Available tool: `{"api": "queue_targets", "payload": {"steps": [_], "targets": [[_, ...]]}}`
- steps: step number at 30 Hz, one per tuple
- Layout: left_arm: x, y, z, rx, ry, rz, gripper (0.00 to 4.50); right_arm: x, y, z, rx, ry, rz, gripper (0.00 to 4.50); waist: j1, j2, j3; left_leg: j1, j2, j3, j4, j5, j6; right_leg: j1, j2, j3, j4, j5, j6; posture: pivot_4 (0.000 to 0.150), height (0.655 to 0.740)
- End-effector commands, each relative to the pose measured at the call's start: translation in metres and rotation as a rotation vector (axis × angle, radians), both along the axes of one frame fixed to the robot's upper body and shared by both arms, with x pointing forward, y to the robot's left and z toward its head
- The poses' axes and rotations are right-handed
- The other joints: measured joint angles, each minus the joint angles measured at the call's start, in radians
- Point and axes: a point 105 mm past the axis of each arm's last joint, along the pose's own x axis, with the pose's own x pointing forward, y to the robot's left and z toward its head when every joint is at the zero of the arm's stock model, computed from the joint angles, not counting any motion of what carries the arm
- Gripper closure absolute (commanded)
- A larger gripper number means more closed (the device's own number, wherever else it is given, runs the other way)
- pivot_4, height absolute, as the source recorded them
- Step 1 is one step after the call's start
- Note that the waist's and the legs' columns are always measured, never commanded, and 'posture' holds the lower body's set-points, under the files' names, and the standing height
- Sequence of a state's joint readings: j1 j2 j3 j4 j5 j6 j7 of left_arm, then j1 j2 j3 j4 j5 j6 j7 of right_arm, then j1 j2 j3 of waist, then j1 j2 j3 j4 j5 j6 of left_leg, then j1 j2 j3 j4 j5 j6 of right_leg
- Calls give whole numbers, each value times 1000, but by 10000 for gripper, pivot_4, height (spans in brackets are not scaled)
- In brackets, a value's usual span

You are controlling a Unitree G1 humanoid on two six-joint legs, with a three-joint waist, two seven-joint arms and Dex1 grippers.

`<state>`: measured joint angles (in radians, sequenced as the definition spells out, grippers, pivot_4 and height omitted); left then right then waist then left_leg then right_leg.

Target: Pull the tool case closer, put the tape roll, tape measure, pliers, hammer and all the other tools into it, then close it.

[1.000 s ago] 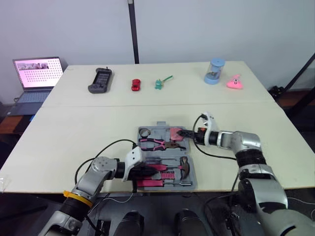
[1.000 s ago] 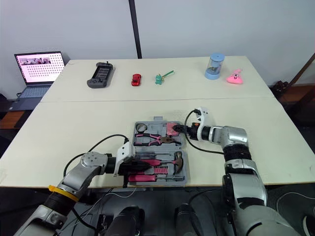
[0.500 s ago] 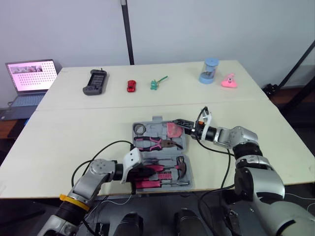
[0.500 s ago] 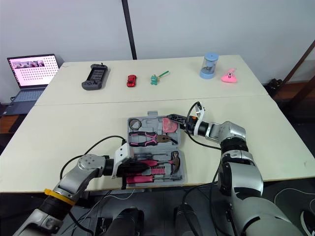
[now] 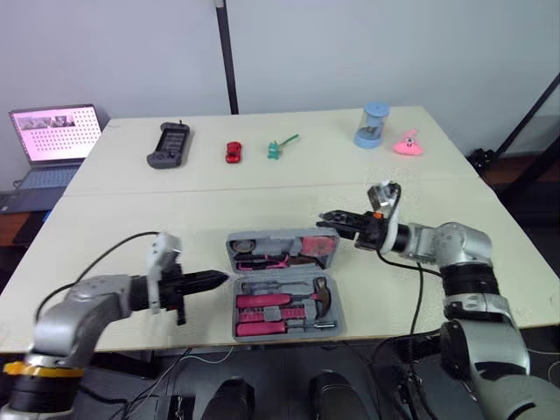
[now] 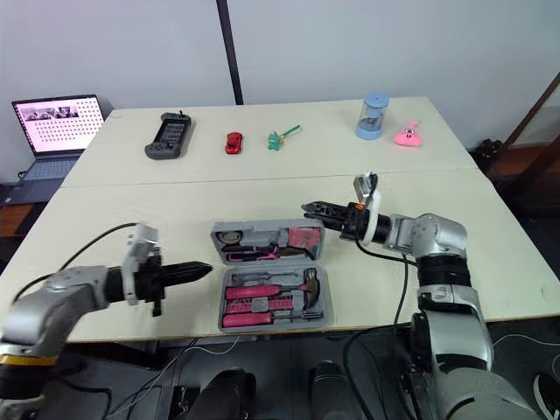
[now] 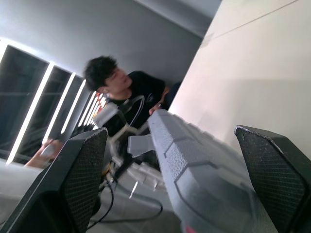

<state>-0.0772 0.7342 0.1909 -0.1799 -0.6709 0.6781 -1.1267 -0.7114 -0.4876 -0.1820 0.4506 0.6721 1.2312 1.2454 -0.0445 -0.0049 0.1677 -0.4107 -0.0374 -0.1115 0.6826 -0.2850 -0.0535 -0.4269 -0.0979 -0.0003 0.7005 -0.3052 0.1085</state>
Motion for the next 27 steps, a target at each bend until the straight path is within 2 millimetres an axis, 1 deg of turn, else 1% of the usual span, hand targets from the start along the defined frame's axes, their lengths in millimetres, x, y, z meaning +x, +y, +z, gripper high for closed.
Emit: {"api": "queue_targets", "payload": {"steps": [1, 3, 4, 6, 7, 8, 9, 10, 13, 14, 16, 17, 19, 21, 24, 25, 27], "targets": [[-8, 39, 21, -4, -17, 82, 45000, -30, -1, 17, 4, -60, 113, 615, 1, 0, 0, 0, 0, 0, 0, 0, 0, 0, 0, 0, 0, 0, 0, 1500, 6741], [-12, 55, 18, 47, -9, 114, 45000, -48, -5, 11, -57, -63, 144, 615, 5, 1, 0, 0, 1, 0, 0, 0, 0, 0, -1, 0, 0, 0, 0, 1500, 6741], [-14, 58, 17, 59, -11, 118, 45000, -54, -8, 8, -89, -68, 149, 615, 7, 1, 0, 0, 1, 0, 0, 0, 0, 1, -2, 0, -1, 0, 0, 1500, 6741], [-14, 61, 15, 94, -31, 120, 45000, -59, -15, 4, -162, -127, 122, 615, 13, 1, 1, 0, 0, 1, 0, 0, 0, 1, -4, -1, -1, 0, 0, 1500, 6741], [-16, 60, 16, 79, -37, 105, 45000, -61, -21, 4, -210, -232, 96, 615, 16, 0, 1, 0, 0, 1, 0, 0, 0, 2, -4, -1, -1, 0, 0, 1500, 6741], [-19, 58, 16, 71, -36, 90, 45000, -62, -26, 5, -284, -399, 56, 615, 24, 0, 1, 0, 0, 1, 0, 0, 0, 2, -5, -1, -1, 0, 1, 1500, 6741], [-19, 57, 15, 79, -47, 81, 45000, -62, -34, 4, -367, -528, 14, 615, 26, 0, 1, 0, 0, 1, 0, -1, 0, 2, -5, -1, -2, 0, 1, 1500, 6741], [-18, 57, 12, 100, -60, 92, 45000, -64, -41, 0, -436, -590, -8, 615, 28, 0, 1, 1, 0, 2, 0, -1, 1, 2, -5, -1, -2, 0, 1, 1500, 6741], [-10, 63, 4, 214, -142, 143, 45000, -65, -65, -3, -591, -694, -68, 615, 33, -1, 2, 1, -1, 2, 0, -1, 0, 2, -5, -1, -2, 0, 1, 1500, 6741], [-5, 68, -5, 307, -174, 174, 45000, -66, -74, -3, -655, -741, -84, 615, 33, -1, 2, 1, -1, 3, 0, -1, 0, 2, -5, -1, -2, 0, 1, 1500, 6741], [6, 79, -16, 458, -243, 259, 45000, -68, -89, -6, -764, -799, -99, 615, 34, -1, 2, 1, -1, 3, 0, -1, 0, 3, -5, -1, -2, 0, 1, 1500, 6741], [9, 81, -17, 477, -279, 288, 45000, -68, -95, -5, -805, -835, -111, 615, 34, -1, 2, 1, 0, 3, 0, -1, 0, 3, -5, -1, -2, 0, 1, 1500, 6741], [10, 81, -15, 458, -352, 306, 45000, -67, -106, -6, -875, -880, -156, 615, 31, -2, 2, 1, 0, 3, 0, -1, 1, 3, -5, -1, -2, 0, 1, 1500, 6741], [7, 83, -17, 471, -377, 305, 45000, -68, -120, -5, -925, -925, -211, 615, 32, -3, 3, 1, 0, 3, 0, -1, 1, 3, -4, -1, -2, 0, 1, 1500, 6741], [4, 89, -19, 483, -381, 300, 45000, -69, -130, -3, -948, -955, -267, 615, 33, -3, 3, 1, 0, 3, 0, -1, 1, 3, -5, -1, -2, 0, 1, 1500, 6741], [4, 93, -19, 488, -377, 301, 45000, -69, -129, -2, -950, -963, -278, 615, 33, -3, 3, 1, 0, 3, 0, -1, 1, 3, -5, -1, -2, 0, 1, 1500, 6741], [6, 99, -18, 503, -368, 299, 45000, -69, -134, -3, -972, -979, -296, 615, 32, -3, 3, 1, 0, 3, 0, -1, 1, 3, -5, -1, -2, 0, 1, 1500, 6741]]}}
